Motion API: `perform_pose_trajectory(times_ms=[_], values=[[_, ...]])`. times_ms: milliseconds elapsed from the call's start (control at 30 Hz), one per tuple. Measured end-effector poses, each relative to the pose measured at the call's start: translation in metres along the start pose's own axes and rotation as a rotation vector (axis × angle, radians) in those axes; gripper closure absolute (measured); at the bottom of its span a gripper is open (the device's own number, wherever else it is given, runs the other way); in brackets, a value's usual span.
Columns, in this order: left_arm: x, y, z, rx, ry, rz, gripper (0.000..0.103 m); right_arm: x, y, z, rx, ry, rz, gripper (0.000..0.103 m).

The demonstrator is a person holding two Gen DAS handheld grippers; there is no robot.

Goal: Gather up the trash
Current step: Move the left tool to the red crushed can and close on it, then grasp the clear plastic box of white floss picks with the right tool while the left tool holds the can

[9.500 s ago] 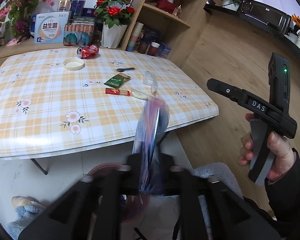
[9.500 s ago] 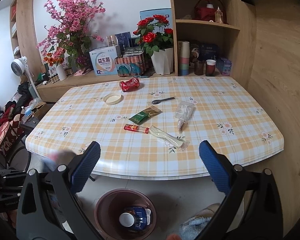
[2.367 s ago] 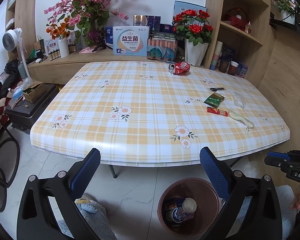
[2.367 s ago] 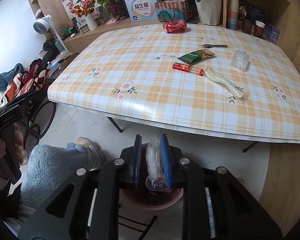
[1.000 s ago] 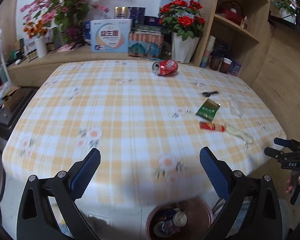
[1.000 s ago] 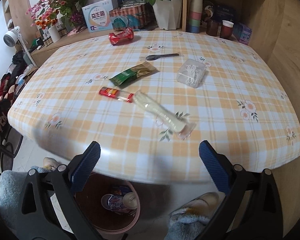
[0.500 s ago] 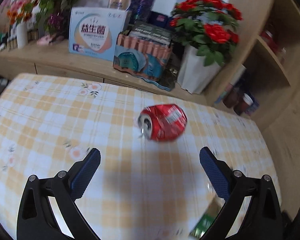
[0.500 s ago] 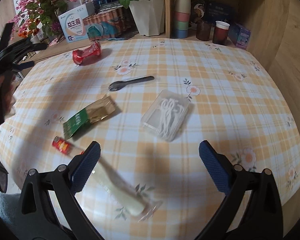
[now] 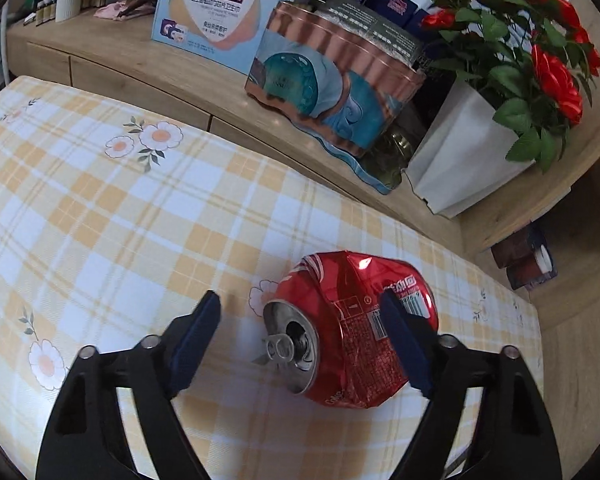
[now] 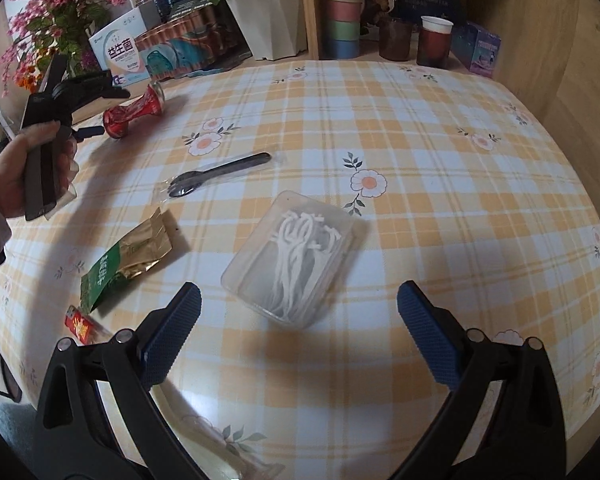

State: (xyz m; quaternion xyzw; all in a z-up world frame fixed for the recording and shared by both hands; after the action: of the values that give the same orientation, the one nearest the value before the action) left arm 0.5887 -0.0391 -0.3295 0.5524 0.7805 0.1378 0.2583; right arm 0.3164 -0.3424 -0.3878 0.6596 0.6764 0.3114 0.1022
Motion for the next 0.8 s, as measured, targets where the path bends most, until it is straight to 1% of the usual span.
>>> perform_pose_trajectory(times_ms=[33, 67, 100, 133, 167, 267, 300, 333, 367, 467, 533, 567, 600, 700, 800], values=[[-0.001, -0.002, 0.001, 0.004, 0.006, 0.02, 0.058, -0.001, 0.002, 0.004, 0.0, 0.008, 0.015, 0.006], [-0.002, -0.004, 0.0, 0.005, 0.007, 0.037, 0.063, -0.001, 0.003, 0.006, 0.001, 0.012, 0.023, 0.006], [-0.001, -0.005, -0.004, -0.007, 0.002, 0.046, 0.072, 0.0, 0.004, 0.009, 0.002, 0.015, 0.032, 0.007], [-0.001, -0.006, -0.006, -0.007, 0.0, 0.067, 0.074, 0.001, 0.006, 0.012, 0.002, 0.019, 0.037, 0.007], [0.0, -0.007, -0.01, -0.009, 0.005, 0.088, 0.075, 0.003, 0.008, 0.016, 0.001, 0.024, 0.044, 0.007], [0.007, -0.011, -0.019, -0.005, -0.018, 0.12, 0.075, 0.008, 0.013, 0.026, 0.005, 0.024, 0.051, 0.007], [0.01, -0.013, -0.026, -0.012, -0.022, 0.145, 0.075, 0.01, 0.015, 0.029, 0.008, 0.021, 0.05, 0.009], [0.014, -0.015, -0.031, -0.015, -0.024, 0.162, 0.075, 0.012, 0.017, 0.032, 0.017, 0.02, 0.047, 0.015], [0.017, -0.018, -0.036, -0.016, -0.03, 0.175, 0.075, 0.013, 0.018, 0.035, 0.027, 0.015, 0.044, 0.018], [0.028, -0.028, -0.056, -0.023, -0.037, 0.214, 0.075, 0.012, 0.023, 0.044, 0.056, -0.003, 0.051, 0.022], [0.039, -0.036, -0.072, -0.031, -0.037, 0.23, 0.075, 0.009, 0.025, 0.048, 0.073, -0.016, 0.065, 0.032], [0.043, -0.04, -0.08, -0.037, -0.04, 0.236, 0.075, 0.006, 0.025, 0.05, 0.084, -0.032, 0.075, 0.035], [0.049, -0.045, -0.089, -0.043, -0.038, 0.241, 0.075, 0.004, 0.026, 0.05, 0.084, -0.039, 0.084, 0.044], [0.065, -0.058, -0.116, -0.068, -0.04, 0.256, 0.075, 0.003, 0.025, 0.045, 0.079, -0.025, 0.097, 0.046], [0.079, -0.072, -0.136, -0.089, -0.04, 0.28, 0.075, 0.01, 0.023, 0.031, 0.049, -0.035, 0.057, 0.047]])
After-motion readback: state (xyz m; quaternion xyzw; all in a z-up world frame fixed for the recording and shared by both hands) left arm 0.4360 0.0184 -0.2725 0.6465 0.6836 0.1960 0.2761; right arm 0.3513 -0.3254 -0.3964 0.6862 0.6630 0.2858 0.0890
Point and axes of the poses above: each gripper's, at about its wrist camera, not at the fingertips, and z roughly the way its jaws point, x to its left, y to its top, the point moved 6 cm from there along z, roughly the way its jaws point, and after that the axes turned 10 degrees about y, right-handed, at the moved point
